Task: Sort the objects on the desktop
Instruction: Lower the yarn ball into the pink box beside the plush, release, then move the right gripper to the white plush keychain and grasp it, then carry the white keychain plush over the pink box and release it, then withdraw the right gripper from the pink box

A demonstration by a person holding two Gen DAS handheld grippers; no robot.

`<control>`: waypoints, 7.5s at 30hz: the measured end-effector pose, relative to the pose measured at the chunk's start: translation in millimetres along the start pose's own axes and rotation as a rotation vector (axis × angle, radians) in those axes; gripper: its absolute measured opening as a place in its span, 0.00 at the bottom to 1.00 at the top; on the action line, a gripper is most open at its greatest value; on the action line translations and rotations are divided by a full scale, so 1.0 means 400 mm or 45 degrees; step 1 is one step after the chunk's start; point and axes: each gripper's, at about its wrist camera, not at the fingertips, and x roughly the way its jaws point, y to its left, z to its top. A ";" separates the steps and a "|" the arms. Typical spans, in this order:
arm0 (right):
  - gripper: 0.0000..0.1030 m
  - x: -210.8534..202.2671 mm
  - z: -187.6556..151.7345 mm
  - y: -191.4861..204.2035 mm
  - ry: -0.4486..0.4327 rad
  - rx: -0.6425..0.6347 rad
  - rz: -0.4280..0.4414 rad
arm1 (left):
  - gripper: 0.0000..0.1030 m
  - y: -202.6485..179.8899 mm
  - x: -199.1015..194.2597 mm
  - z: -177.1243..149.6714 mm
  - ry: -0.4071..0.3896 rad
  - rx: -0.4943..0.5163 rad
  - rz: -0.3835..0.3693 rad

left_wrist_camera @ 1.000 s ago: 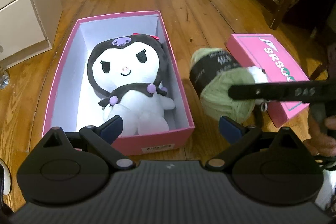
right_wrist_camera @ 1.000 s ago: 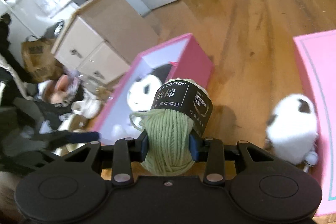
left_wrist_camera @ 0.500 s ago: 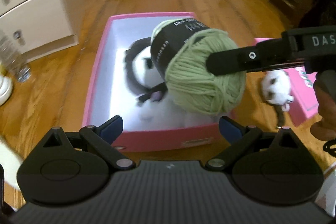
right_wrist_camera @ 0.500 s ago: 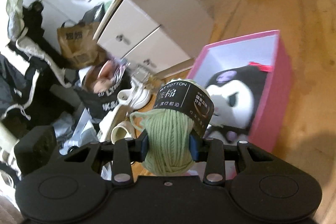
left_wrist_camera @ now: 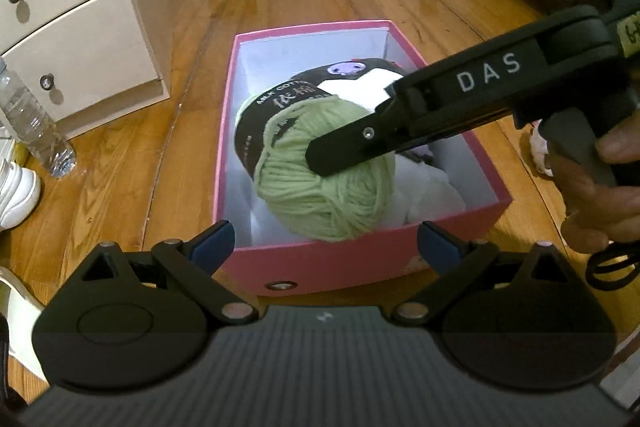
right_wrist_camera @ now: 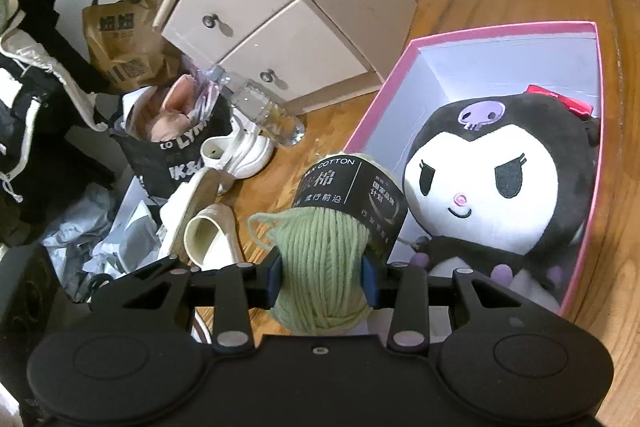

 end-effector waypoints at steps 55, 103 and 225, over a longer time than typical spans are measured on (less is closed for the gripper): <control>0.65 -0.370 -0.145 -0.113 -0.169 -0.050 -0.502 | 0.96 -0.210 -0.004 0.057 0.037 -0.110 -0.239; 0.75 -0.387 -0.103 -0.366 0.119 -0.111 -0.761 | 0.96 -0.547 0.256 0.074 0.248 0.033 -0.432; 0.75 -0.484 0.047 0.266 0.172 -0.357 -0.805 | 0.95 -0.118 -0.305 0.196 -0.211 -0.224 -0.291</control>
